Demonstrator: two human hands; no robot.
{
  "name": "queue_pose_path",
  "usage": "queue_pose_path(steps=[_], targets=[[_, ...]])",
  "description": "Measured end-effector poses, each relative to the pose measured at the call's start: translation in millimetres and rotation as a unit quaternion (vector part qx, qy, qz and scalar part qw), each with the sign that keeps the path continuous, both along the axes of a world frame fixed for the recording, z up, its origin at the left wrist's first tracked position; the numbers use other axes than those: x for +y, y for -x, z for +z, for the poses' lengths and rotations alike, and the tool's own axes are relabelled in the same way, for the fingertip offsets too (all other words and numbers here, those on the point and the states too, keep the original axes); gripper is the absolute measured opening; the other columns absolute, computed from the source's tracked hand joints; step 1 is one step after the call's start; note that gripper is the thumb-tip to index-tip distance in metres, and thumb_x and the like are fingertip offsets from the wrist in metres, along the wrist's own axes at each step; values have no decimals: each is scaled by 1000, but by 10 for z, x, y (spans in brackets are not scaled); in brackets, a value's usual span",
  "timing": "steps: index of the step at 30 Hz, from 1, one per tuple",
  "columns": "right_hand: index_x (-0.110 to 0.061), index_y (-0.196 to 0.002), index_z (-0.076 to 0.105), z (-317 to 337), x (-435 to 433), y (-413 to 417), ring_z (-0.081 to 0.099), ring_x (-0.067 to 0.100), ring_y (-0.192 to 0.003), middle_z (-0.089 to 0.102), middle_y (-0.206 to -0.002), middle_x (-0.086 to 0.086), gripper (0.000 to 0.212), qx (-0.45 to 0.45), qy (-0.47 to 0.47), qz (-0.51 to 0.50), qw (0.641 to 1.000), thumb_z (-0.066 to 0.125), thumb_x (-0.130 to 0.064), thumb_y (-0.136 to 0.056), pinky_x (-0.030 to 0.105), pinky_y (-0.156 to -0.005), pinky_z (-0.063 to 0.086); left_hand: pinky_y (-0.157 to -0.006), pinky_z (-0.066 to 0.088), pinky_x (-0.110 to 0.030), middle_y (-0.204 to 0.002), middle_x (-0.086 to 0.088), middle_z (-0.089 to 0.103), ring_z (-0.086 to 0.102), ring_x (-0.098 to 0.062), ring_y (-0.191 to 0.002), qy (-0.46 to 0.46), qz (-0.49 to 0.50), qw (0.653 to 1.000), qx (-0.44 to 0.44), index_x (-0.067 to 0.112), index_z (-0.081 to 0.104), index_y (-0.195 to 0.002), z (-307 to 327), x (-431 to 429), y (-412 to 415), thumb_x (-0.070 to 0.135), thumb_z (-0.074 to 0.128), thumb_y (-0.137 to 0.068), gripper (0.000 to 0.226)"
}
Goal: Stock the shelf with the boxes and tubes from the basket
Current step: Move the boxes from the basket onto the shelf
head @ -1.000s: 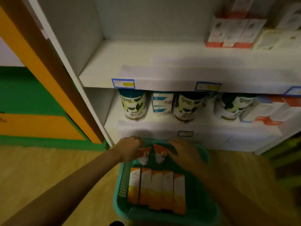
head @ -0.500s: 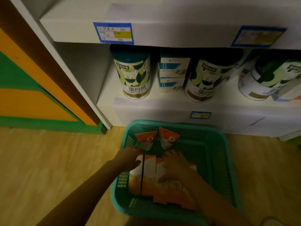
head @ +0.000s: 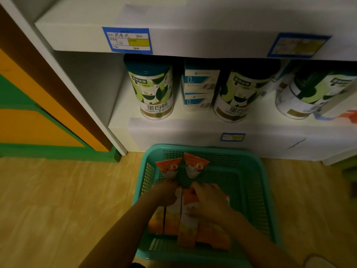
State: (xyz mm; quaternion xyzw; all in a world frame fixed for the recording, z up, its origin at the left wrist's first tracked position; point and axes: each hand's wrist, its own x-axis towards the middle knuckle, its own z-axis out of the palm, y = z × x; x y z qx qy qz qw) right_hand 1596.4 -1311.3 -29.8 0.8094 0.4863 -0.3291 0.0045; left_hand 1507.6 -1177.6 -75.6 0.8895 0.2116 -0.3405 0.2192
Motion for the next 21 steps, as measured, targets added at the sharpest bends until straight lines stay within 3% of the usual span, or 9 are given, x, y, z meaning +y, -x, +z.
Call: queue_pose_path(steps=[8,11,16,21], targets=[[-22,-118,48,136,-36,-9,57,23,-109,60,-123,5,52,85,-9,-55,995,69,-43,-75,32,-87,46,-98,44,-40,-127,-13,53,50,-30,-117,56,-38,998,-2,7,52,-123,149,66,31,20,55,-87,38],[-23,-112,53,258,-52,-21,59,20,-107,62,-120,1,52,108,-18,-65,992,73,-45,-70,36,-88,50,-84,45,-35,-114,-12,59,56,-29,-106,89,-14,996,-14,7,57,-111,304,82,60,21,61,-85,30],[-26,-115,53,623,-67,-73,60,18,-107,64,-120,-3,54,79,-60,-54,994,74,-46,-69,33,-85,50,-84,42,-25,-118,-3,57,54,-19,-107,79,16,991,-108,11,54,-118,796,118,161,21,65,-83,38],[-28,-104,56,1289,-57,-228,59,12,-101,64,-113,-7,41,62,-122,-67,988,75,-41,-70,32,-86,50,-85,47,-36,-112,-5,62,57,-22,-98,44,15,987,-152,14,61,-102,1544,284,256,25,71,-76,30]])
